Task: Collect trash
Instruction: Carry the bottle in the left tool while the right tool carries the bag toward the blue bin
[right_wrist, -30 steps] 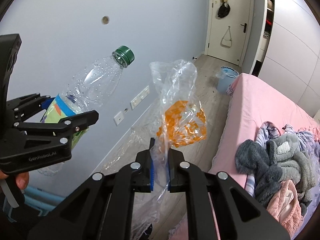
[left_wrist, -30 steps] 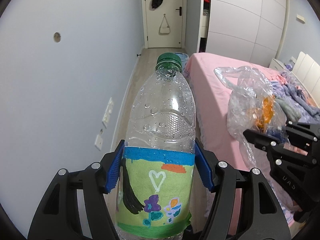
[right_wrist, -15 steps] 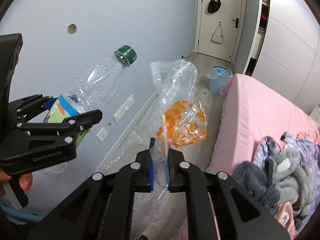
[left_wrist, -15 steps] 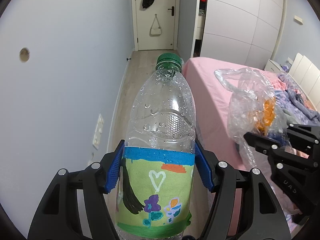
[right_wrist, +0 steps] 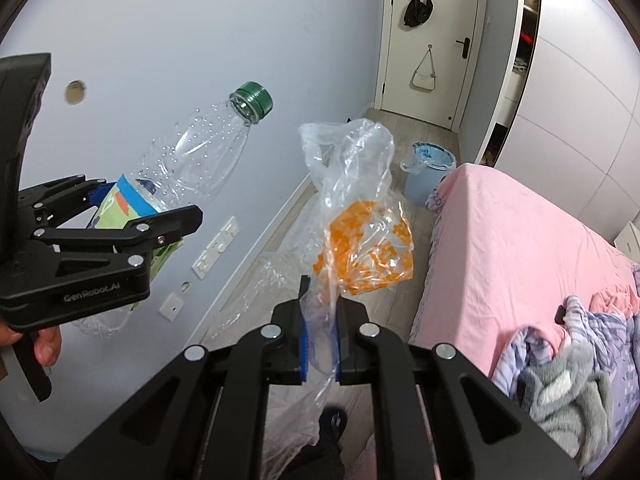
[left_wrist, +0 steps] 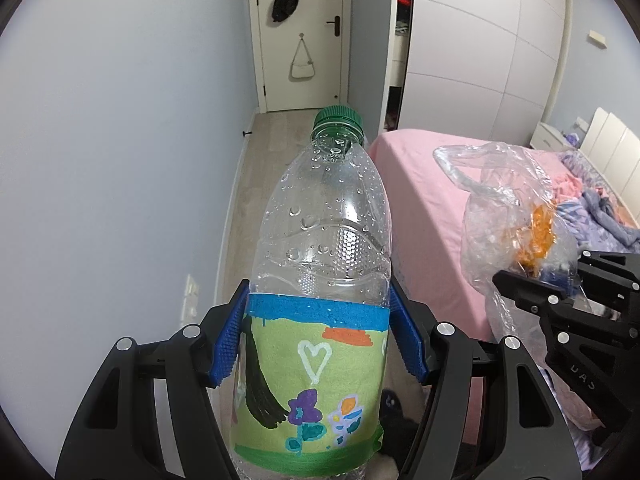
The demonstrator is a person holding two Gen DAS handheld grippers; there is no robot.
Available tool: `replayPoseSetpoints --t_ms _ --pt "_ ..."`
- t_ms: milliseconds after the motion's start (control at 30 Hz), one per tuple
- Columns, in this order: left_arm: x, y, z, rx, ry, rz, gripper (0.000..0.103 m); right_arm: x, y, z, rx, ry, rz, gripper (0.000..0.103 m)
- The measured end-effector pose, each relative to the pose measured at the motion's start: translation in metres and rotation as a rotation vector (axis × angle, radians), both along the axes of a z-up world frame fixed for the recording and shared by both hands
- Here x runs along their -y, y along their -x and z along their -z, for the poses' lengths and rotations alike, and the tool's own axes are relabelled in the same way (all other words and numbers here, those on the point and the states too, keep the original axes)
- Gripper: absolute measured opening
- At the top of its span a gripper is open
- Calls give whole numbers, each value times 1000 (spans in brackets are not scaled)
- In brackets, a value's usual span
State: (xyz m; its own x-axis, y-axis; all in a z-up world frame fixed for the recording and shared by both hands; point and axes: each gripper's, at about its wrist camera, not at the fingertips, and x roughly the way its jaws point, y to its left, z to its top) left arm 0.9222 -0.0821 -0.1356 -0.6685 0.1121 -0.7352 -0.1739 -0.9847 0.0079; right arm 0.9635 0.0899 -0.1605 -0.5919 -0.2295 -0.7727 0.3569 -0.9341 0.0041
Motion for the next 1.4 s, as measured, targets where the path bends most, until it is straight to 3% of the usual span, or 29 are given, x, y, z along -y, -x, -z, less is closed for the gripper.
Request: replayPoseSetpoints --t_ms 300,600,967,1400 --pt "-59 106 -2 23 13 -58 63 -47 99 7 27 42 36 10" --pt "-94 191 -11 16 15 -42 63 -71 186 3 14 34 18 10" --pt "-77 316 5 25 -12 -9 63 -49 301 16 7 33 78 10" --pt "-62 458 15 48 -28 88 63 -32 411 13 1 -57 150 10"
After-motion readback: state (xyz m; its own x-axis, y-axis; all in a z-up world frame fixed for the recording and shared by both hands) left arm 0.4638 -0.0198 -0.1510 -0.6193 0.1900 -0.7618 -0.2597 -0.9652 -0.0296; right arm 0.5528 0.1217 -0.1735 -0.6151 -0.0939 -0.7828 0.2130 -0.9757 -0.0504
